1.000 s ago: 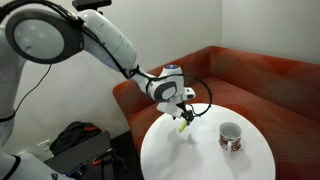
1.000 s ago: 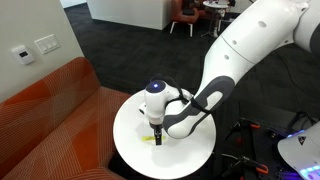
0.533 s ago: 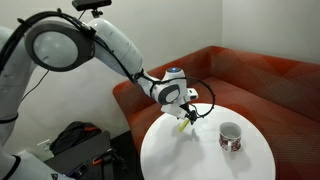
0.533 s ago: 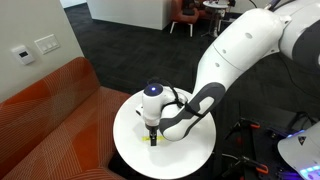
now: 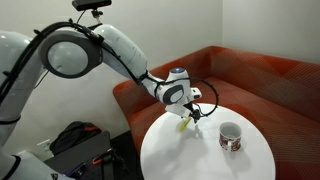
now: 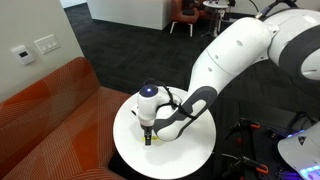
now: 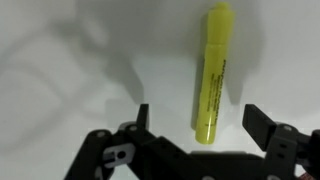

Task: Place the marker in the mug

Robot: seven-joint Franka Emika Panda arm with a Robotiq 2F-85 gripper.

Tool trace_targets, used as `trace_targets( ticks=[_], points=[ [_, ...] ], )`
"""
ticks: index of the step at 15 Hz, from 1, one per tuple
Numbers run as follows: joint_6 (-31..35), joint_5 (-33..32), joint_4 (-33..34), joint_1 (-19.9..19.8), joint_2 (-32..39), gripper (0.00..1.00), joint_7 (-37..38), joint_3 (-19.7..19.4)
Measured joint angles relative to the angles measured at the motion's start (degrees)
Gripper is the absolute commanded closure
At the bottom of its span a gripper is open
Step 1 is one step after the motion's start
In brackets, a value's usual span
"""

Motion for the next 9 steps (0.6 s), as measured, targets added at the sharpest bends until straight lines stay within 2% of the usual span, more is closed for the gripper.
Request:
trace_targets(
  ticks=[8, 9],
  points=[
    [0.0, 0.0, 2.6, 0.1, 1.6, 0.94, 0.0, 0.0],
    [0.0, 0.0, 2.7, 0.1, 1.6, 0.99, 0.0, 0.1]
  ],
)
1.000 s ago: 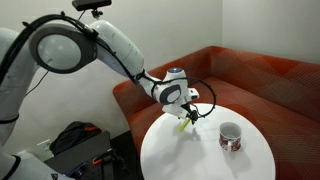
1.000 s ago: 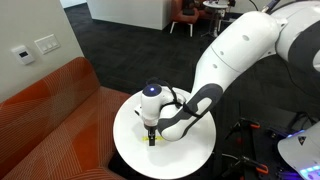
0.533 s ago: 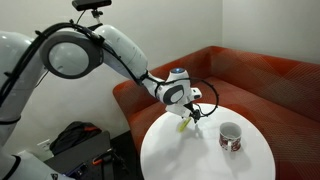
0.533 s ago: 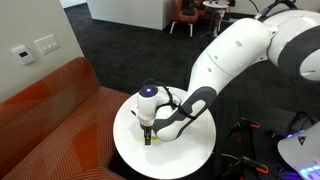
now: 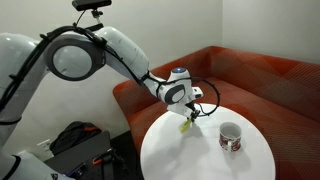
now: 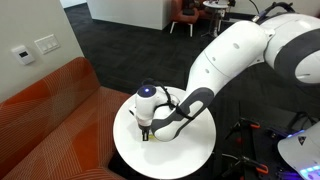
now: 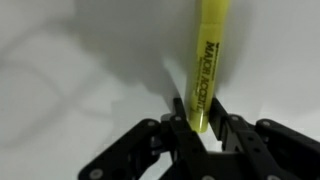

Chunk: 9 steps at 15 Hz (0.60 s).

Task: Place the marker in the mug

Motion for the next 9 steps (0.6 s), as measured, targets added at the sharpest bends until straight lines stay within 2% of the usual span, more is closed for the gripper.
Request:
trace_targets(
  ticks=[2, 5, 9],
  points=[
    [0.0, 0.0, 0.1, 0.0, 0.0, 0.95, 0.0, 0.1],
    [-2.0, 0.1, 0.5, -0.2, -0.1, 0.95, 0.0, 0.5],
    [-10.9, 0.9, 1.0, -2.0, -1.7, 0.95, -0.2, 2.5]
  ],
)
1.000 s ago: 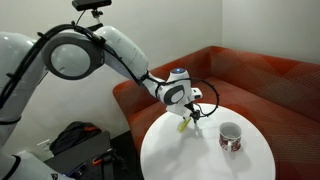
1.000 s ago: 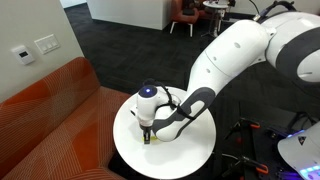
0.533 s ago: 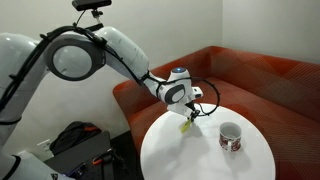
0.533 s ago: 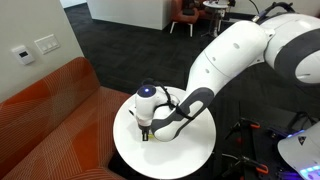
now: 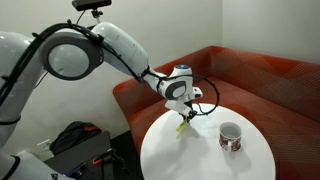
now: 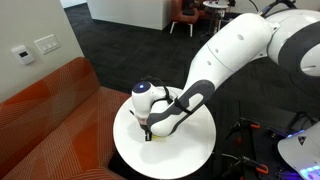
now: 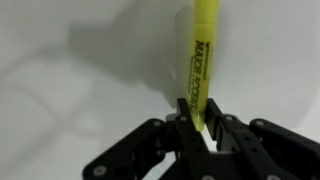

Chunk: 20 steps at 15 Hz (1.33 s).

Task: Place the marker in the mug

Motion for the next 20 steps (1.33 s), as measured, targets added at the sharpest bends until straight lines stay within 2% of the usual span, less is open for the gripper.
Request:
trace_targets(
  ticks=[3, 9, 13, 19, 20],
  points=[
    [-7.9, 1.4, -0.1, -1.9, -3.2, 0.95, -0.1, 1.8],
    [-20.2, 3.6, -0.2, -2.5, -9.5, 0.95, 0.9, 1.3],
    [-19.2, 3.2, -0.6, -1.1, -11.5, 0.95, 8.4, -1.4],
    [-11.3, -1.2, -3.6, 4.1, -13.3, 0.95, 25.3, -8.6],
    [-9.8, -2.4, -4.3, 5.1, -13.6, 0.79, 28.5, -9.9]
  ],
)
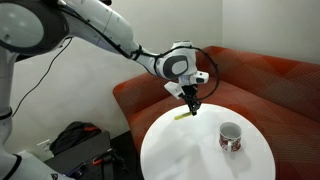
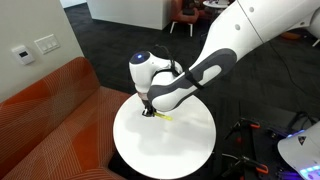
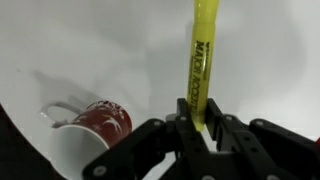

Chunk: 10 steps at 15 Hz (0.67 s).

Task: Place the marker in the mug

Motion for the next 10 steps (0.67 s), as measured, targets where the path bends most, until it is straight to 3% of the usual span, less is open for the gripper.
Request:
trace_targets(
  ticks=[2, 5, 6, 10],
  points=[
    [2.3, -2.3, -1.2, 2.0, -0.5, 0.79, 5.4, -2.7],
    [2.6, -2.5, -1.9, 2.8, -1.0, 0.79, 6.6, -3.4],
    [2.6, -2.5, -1.9, 2.8, -1.1, 0.95, 6.6, -3.5],
    [2.7, -2.8, -1.9, 2.9, -0.9, 0.95, 7.4, -4.2]
  ],
)
